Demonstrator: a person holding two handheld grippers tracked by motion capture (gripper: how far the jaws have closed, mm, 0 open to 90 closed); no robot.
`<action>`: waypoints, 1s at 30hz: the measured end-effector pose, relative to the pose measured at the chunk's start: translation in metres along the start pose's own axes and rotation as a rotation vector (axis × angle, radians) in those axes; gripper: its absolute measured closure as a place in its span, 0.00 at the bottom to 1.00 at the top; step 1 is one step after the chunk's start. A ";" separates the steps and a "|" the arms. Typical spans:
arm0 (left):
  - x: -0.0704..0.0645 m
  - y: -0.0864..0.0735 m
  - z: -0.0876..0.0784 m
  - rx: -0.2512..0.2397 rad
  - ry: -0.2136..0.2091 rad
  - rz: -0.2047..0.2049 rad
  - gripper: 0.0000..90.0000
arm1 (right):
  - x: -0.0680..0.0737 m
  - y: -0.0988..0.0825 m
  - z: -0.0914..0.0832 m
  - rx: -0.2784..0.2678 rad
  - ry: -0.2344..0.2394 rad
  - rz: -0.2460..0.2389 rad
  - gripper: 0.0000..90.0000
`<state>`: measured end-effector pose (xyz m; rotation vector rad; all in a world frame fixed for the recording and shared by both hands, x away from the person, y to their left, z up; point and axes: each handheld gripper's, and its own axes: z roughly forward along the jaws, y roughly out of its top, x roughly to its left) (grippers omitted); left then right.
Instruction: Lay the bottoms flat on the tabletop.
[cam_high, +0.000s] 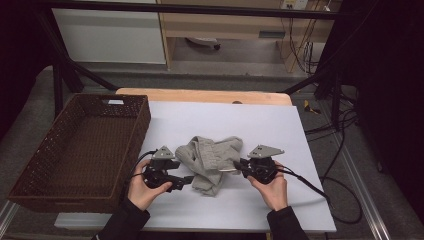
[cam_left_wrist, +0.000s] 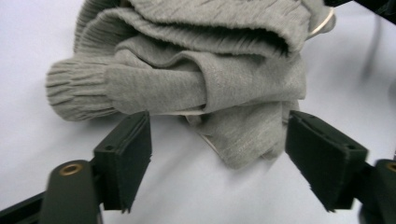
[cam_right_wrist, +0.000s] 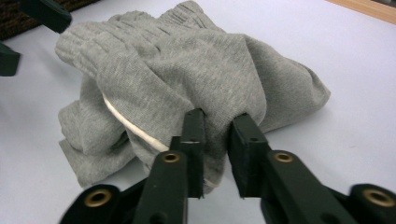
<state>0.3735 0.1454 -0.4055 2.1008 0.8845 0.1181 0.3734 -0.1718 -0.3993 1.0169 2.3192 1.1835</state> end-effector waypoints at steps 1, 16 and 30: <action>0.000 0.000 0.003 0.005 -0.003 -0.003 0.32 | 0.000 -0.001 -0.001 -0.004 0.001 0.002 0.81; 0.000 0.004 0.037 0.014 -0.038 -0.038 0.62 | 0.016 -0.019 -0.014 -0.005 0.029 -0.045 0.31; -0.003 0.004 0.043 0.001 -0.042 -0.005 0.97 | 0.021 -0.027 0.002 -0.003 -0.010 -0.098 0.83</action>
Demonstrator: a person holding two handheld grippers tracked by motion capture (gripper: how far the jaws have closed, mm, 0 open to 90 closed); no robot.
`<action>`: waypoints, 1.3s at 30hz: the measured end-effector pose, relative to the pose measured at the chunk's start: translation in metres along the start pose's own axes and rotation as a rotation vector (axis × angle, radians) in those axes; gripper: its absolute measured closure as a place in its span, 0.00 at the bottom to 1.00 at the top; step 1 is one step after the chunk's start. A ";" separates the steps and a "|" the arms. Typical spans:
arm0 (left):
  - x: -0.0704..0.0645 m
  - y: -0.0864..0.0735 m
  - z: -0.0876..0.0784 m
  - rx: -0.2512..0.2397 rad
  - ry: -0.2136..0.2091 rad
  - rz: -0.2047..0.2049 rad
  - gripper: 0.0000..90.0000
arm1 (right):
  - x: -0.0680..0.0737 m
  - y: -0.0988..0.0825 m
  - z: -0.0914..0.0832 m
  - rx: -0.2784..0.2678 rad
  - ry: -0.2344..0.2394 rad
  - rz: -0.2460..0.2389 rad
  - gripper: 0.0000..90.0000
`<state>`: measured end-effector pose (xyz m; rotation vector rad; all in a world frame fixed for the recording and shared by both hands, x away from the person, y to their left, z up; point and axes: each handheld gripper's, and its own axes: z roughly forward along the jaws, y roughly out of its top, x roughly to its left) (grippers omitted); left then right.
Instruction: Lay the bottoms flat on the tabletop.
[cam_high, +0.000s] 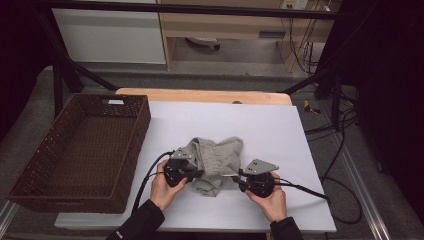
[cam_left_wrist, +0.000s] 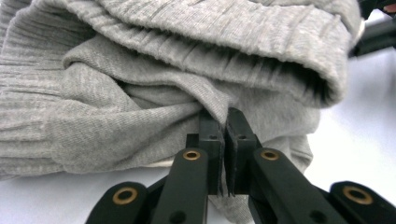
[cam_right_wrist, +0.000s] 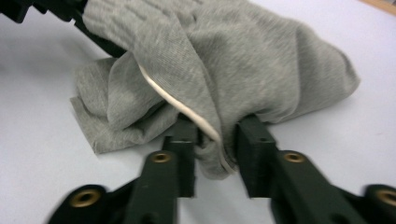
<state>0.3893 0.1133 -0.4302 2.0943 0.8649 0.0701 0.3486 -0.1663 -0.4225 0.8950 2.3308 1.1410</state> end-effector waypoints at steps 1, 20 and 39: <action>0.000 0.000 -0.002 0.001 -0.004 0.000 0.97 | -0.001 0.001 -0.002 -0.004 0.000 0.009 0.84; 0.020 0.003 -0.066 0.042 0.083 0.021 0.98 | -0.045 0.026 -0.062 -0.112 -0.073 0.164 0.91; 0.026 -0.007 -0.047 0.032 0.099 -0.078 0.49 | -0.092 -0.014 -0.009 0.013 -0.186 0.261 0.74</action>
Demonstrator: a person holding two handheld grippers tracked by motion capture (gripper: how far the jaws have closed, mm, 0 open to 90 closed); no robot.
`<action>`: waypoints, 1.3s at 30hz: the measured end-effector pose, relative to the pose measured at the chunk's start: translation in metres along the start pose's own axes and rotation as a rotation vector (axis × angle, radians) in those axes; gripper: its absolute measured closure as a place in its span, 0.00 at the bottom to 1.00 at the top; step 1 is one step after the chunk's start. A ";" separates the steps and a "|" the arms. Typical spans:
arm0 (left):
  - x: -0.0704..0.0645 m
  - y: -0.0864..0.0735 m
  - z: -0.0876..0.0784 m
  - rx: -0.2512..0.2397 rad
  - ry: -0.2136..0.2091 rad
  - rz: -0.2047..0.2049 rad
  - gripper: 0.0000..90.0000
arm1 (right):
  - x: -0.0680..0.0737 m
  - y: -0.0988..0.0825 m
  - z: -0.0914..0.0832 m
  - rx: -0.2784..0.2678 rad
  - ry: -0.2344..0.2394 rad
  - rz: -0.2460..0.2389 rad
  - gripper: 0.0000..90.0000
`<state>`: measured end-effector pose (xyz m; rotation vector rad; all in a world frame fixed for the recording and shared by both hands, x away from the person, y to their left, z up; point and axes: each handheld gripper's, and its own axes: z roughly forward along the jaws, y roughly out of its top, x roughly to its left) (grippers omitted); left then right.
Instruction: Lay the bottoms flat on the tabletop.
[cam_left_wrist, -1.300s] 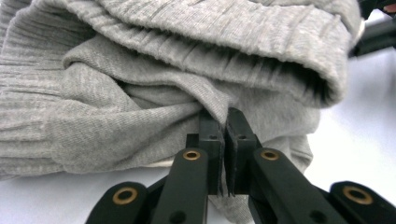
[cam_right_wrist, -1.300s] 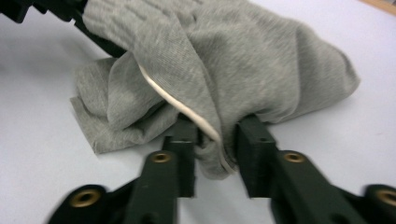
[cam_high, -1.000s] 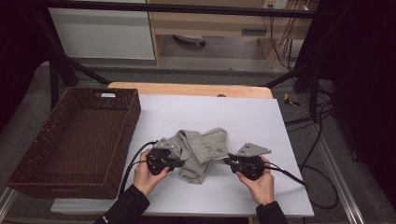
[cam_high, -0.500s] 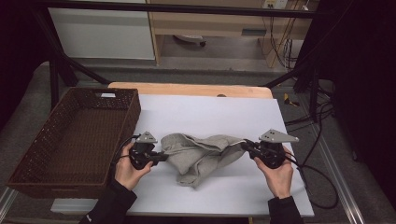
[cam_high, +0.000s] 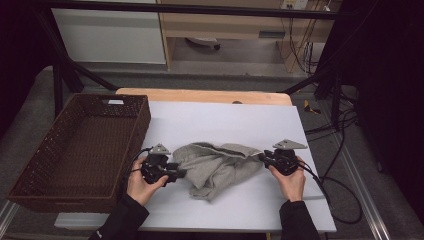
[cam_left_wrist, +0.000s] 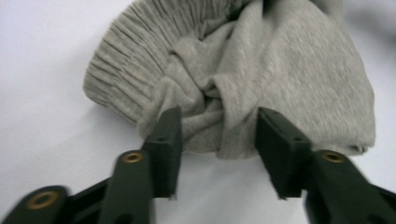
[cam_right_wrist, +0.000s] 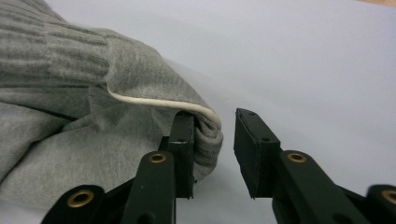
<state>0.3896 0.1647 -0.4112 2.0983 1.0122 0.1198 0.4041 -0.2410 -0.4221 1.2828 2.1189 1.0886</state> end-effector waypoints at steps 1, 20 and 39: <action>0.001 0.000 0.000 -0.010 0.004 -0.010 0.42 | 0.000 0.000 -0.001 -0.005 0.002 -0.013 0.71; 0.025 -0.002 0.033 0.026 0.034 -0.050 0.55 | 0.013 0.006 0.009 -0.027 0.038 -0.117 0.87; 0.013 0.004 0.018 -0.033 0.046 -0.010 0.94 | 0.009 0.005 0.005 -0.015 0.074 -0.070 0.93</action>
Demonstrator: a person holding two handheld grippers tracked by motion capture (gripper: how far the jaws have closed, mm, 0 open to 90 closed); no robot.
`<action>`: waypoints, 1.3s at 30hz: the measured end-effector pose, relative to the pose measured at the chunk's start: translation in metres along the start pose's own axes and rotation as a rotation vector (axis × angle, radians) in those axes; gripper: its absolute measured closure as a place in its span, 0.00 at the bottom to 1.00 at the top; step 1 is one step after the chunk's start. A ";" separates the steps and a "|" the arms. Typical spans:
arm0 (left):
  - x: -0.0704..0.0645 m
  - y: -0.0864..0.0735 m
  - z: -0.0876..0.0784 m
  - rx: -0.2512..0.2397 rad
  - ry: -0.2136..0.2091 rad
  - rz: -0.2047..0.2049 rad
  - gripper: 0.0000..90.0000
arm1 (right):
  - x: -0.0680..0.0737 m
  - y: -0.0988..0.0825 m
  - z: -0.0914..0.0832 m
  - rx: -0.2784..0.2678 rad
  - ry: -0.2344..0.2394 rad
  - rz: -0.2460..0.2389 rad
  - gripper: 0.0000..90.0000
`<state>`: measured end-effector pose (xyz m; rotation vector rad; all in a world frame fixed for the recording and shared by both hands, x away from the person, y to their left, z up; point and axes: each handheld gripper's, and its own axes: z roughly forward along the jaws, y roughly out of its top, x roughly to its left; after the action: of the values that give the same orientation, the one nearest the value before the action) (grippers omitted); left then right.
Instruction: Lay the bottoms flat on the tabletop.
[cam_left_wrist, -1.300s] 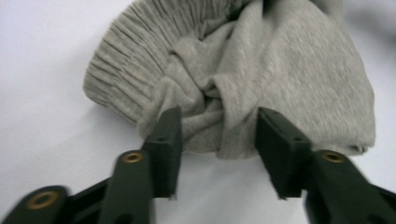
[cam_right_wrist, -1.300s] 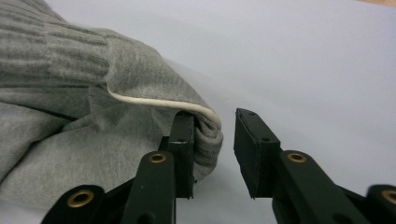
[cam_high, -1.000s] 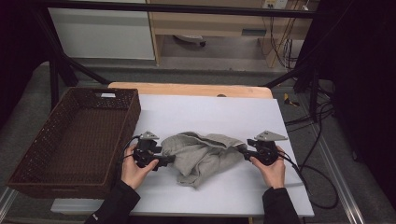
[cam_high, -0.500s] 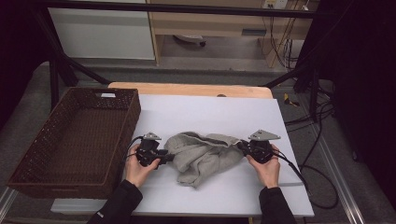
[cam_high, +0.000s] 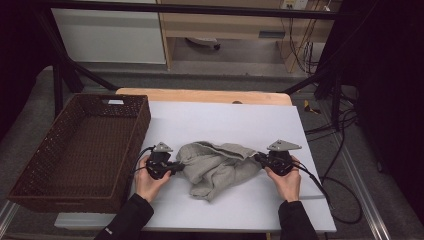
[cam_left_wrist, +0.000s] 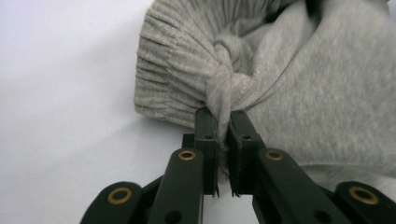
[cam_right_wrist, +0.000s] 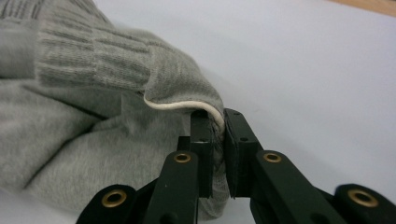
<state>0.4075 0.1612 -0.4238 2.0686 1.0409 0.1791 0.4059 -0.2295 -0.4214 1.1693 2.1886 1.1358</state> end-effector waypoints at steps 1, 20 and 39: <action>-0.001 0.005 -0.004 -0.015 0.010 0.007 0.94 | -0.001 0.003 -0.001 -0.016 -0.002 0.008 0.93; 0.017 0.059 -0.012 -0.135 0.028 -0.045 0.31 | -0.010 0.041 0.035 -0.121 -0.160 0.078 0.42; -0.031 0.007 -0.011 -0.003 -0.063 0.056 0.19 | 0.021 0.005 -0.012 -0.059 0.022 0.073 0.14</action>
<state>0.3865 0.1425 -0.4043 2.0883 0.9445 0.1424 0.3883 -0.2160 -0.4100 1.2258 2.1290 1.2402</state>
